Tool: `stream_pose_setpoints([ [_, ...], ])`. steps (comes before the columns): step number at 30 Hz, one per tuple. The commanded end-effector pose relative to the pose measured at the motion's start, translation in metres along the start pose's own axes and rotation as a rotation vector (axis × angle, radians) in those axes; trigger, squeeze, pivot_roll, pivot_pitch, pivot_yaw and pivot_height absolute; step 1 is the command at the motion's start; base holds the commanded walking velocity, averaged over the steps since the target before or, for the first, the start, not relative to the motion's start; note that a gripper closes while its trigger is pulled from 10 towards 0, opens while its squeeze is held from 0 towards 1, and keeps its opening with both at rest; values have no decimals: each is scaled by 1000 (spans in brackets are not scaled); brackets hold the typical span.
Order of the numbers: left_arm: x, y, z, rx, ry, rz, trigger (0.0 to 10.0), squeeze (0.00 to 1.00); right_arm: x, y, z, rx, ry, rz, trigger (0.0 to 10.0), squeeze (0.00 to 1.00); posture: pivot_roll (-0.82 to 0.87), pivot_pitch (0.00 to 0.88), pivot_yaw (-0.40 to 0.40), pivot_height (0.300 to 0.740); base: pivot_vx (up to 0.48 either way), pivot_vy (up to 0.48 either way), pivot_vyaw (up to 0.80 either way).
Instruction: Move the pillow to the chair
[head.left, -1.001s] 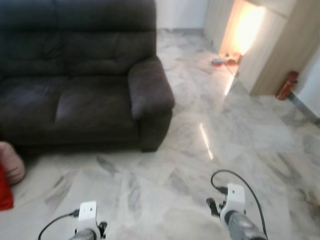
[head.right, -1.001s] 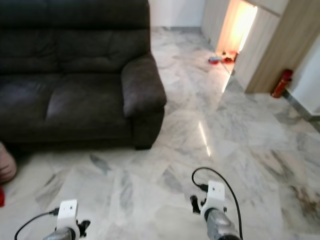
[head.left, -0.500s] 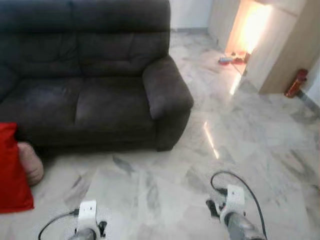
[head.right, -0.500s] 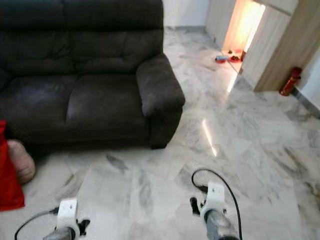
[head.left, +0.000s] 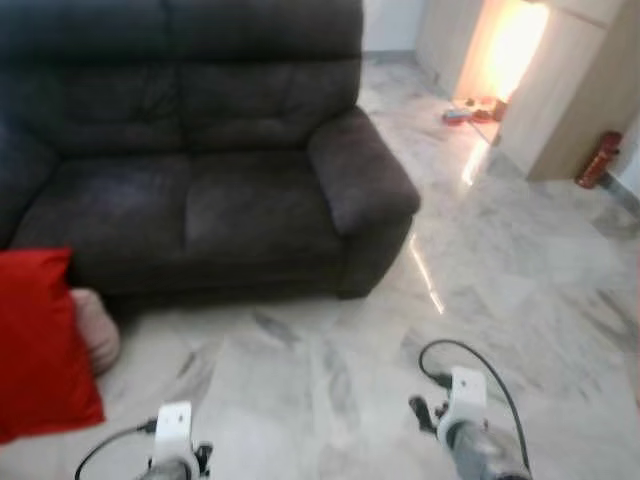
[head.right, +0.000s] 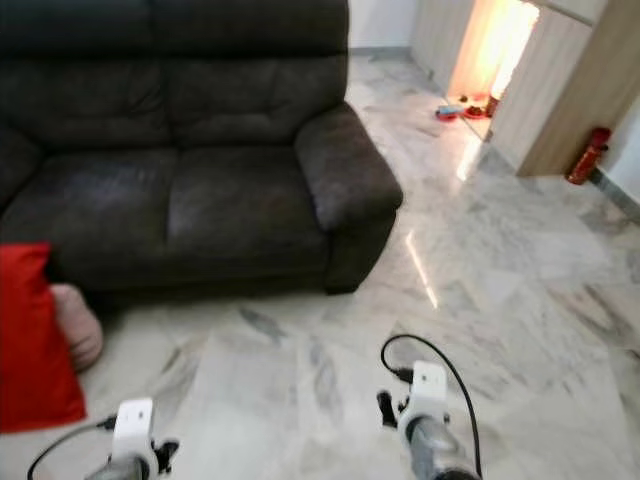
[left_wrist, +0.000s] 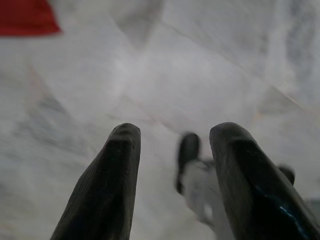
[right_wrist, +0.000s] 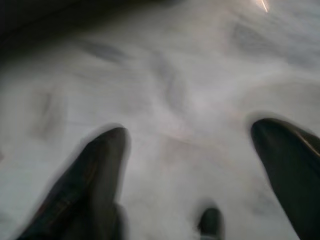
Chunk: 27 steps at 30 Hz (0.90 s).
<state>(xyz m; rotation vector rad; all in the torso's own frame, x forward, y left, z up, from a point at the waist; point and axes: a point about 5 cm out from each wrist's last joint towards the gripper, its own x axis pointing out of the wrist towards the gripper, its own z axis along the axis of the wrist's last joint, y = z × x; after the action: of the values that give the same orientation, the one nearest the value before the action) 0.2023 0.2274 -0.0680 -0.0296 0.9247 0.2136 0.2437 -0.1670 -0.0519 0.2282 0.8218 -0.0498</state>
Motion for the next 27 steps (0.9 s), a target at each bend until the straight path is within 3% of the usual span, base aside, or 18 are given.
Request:
stream_pose_setpoints([
  [1,0,-7,-2,-10,13,-17,10000,0,-2,-14,0,0,2,-38,10000,0,34,0,-37,740,0,446,0],
  [22,0,-6,-1,-6,14,-19,10000,0,-2,-13,1,-33,-7,-22,10000,0,31,0,-31,740,0,447,0],
  [27,0,-6,-1,-5,14,-16,10000,0,-2,-12,1,-21,-8,-18,10000,0,31,0,-25,740,0,444,720],
])
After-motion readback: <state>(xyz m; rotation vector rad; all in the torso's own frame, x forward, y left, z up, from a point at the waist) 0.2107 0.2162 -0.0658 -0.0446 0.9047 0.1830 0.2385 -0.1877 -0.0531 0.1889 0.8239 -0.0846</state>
